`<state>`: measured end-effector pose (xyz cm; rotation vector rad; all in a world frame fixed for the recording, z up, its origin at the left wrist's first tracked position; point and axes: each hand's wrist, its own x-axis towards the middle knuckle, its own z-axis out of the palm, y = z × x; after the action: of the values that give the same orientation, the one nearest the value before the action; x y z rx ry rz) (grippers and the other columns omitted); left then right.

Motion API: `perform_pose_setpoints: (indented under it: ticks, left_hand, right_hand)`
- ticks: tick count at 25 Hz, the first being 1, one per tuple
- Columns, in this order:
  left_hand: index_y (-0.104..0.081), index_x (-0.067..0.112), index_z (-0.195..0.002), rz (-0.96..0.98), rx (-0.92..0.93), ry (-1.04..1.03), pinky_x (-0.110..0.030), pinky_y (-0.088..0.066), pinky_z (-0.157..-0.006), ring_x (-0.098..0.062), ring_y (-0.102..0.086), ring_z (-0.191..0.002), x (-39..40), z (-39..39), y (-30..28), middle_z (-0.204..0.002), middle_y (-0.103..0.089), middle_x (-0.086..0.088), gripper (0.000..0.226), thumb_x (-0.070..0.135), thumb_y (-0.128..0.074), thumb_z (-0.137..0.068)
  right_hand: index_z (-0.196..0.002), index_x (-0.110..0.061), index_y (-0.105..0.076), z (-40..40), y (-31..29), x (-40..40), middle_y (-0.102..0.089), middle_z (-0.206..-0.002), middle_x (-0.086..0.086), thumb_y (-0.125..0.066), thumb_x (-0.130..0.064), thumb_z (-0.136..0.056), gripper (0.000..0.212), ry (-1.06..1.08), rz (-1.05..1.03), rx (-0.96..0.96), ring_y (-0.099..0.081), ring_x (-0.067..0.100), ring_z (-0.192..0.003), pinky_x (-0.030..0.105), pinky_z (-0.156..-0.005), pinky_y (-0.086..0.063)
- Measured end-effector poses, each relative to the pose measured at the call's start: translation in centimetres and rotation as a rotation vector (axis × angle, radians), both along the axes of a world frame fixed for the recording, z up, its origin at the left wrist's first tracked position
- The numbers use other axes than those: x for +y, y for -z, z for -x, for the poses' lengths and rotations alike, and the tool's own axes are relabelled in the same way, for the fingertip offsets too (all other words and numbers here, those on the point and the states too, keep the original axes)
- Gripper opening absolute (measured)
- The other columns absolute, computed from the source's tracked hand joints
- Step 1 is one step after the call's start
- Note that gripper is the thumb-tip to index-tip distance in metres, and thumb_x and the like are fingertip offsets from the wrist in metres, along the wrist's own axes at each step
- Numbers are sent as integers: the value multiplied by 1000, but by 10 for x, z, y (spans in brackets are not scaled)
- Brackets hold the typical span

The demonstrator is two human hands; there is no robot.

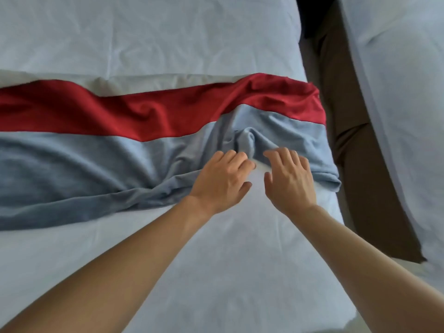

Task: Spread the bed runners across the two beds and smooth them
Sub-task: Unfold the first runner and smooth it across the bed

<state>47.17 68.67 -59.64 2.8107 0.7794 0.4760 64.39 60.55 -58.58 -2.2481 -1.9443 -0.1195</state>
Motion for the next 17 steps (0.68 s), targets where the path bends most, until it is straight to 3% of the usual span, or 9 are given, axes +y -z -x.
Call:
perform_pose_setpoints:
  ticks: [3,7,11,17]
  left_hand:
    - [-62,15,-110,-47,70,-21,-38,-40,-80,-26,-55,-96,-5,-58,11,-106,-60,-3,31,26,-61,-82]
    - [-59,16,-110,-125,265,-41,-39,-37,-88,-27,-53,-105,-3,-112,37,-111,-58,-3,27,19,-51,-84]
    - [-64,19,-89,-176,323,-16,-39,-36,-80,-26,-54,-83,-11,-150,54,-85,-59,-1,10,15,-58,-83]
    - [-62,19,-66,-66,171,81,-38,-35,-65,-24,-53,-63,-63,-236,49,-67,-56,0,14,14,-68,-77]
  right_hand:
    - [-109,-11,-63,-62,22,-17,-61,-100,6,-76,-9,-74,38,25,95,-45,-58,31,-92,41,-83,-44]
    - [-89,-12,-62,-113,55,-26,-57,-86,7,-72,-6,-77,18,3,94,-55,-55,33,-80,43,-76,-43]
    - [-75,-11,-57,-151,62,-32,-55,-73,7,-65,4,-74,18,-32,43,-23,-50,32,-67,42,-71,-40]
    - [-83,-12,-59,-221,58,-80,-56,-81,6,-68,-1,-74,17,136,129,-14,-55,32,-76,41,-76,-38]
